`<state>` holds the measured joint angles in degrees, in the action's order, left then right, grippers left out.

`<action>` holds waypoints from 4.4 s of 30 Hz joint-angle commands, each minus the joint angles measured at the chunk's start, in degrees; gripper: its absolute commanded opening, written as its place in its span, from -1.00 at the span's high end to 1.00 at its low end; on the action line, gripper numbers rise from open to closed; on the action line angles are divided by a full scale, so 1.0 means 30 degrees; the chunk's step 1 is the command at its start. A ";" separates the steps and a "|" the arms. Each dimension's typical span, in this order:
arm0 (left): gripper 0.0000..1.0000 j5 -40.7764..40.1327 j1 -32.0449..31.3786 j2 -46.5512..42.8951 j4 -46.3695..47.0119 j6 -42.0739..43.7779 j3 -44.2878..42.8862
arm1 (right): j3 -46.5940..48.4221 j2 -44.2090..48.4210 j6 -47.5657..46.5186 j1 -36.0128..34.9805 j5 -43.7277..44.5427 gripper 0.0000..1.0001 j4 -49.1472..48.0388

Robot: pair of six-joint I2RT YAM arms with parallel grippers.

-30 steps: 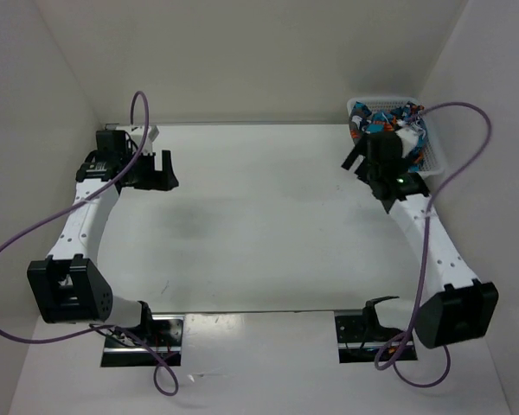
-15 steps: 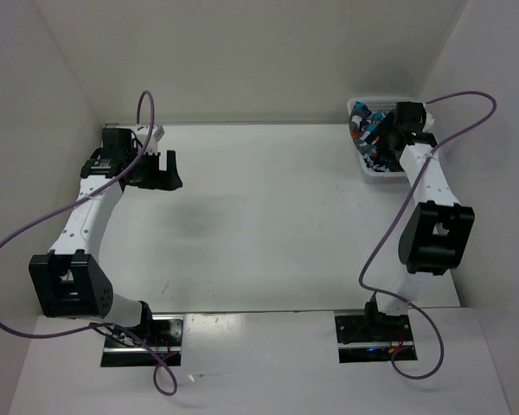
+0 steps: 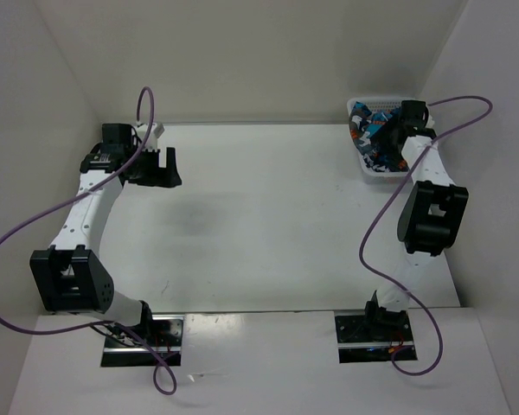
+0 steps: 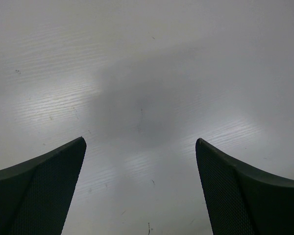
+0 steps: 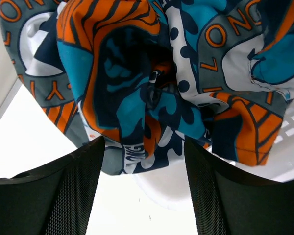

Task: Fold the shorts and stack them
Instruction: Grab the shorts from the pile, then move the shorts to the center of the board

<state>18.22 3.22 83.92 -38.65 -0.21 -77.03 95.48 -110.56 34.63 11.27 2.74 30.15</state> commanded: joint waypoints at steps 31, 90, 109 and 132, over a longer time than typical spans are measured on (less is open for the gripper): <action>-0.98 0.1222 0.0156 -0.0315 -0.1030 0.0069 -0.6016 | 1.0522 0.7033 -0.2960 -0.6914 -0.1704 1.00 0.0083; -0.09 0.4619 -0.4063 0.4898 0.9281 0.0069 0.4995 | -0.8068 0.5533 0.3368 -2.2887 0.4064 0.73 0.2018; 0.99 0.5500 -0.1514 0.0595 0.4009 0.0069 -0.1390 | -0.4353 1.2567 -0.0206 -1.7205 0.3483 1.00 0.3250; -0.76 0.4769 -0.1338 0.2162 0.3019 0.0069 -0.3842 | 0.5657 0.2201 -0.1144 -0.8150 -0.3903 -0.54 0.2805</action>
<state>32.60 -1.19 84.38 -30.13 0.16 -82.78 103.50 -99.13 32.12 -14.50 -4.14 37.58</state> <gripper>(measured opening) 0.798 0.749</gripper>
